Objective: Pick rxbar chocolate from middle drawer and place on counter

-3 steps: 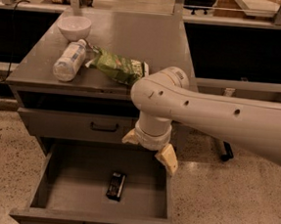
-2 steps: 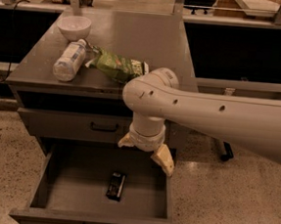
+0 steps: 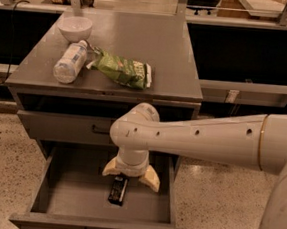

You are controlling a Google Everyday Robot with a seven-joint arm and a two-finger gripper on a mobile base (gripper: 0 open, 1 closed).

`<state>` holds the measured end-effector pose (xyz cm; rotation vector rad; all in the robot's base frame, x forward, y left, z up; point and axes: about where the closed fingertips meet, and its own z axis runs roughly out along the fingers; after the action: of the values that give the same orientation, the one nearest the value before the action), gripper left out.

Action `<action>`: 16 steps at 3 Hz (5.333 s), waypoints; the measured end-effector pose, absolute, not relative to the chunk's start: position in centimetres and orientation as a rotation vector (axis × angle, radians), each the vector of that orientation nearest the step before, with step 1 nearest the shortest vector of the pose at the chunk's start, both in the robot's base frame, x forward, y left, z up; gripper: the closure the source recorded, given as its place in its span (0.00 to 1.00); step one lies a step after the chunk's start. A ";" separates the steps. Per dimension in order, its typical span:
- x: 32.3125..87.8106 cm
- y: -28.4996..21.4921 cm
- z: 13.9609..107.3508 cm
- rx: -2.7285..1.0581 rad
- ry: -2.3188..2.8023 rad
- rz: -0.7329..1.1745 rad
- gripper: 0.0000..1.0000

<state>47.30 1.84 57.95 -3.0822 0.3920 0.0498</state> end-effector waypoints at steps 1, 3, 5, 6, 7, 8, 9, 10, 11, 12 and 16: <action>48.3 3.8 57.6 -3.012 0.359 -0.004 0.00; 49.2 3.6 52.2 -3.023 0.357 0.032 0.00; 51.4 6.2 45.4 -2.884 0.224 -0.098 0.00; 52.8 8.0 42.2 -2.895 0.186 -0.061 0.00; 53.7 9.1 39.5 -2.912 0.177 -0.015 0.14; 54.1 9.5 37.2 -2.931 0.181 0.029 0.31; 53.8 9.8 35.3 -2.953 0.179 0.072 0.36; 53.8 9.9 35.4 -2.956 0.176 0.078 0.42; 53.8 9.9 35.5 -2.956 0.176 0.078 0.60; 53.8 10.1 35.2 -2.944 0.180 0.092 0.85; 50.5 4.9 50.9 -2.559 0.224 -0.279 1.00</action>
Offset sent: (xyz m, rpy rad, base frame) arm 0.0243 0.0252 -0.0430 0.0485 0.0209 0.0064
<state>50.49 4.91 50.90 -2.5587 0.2239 -0.2788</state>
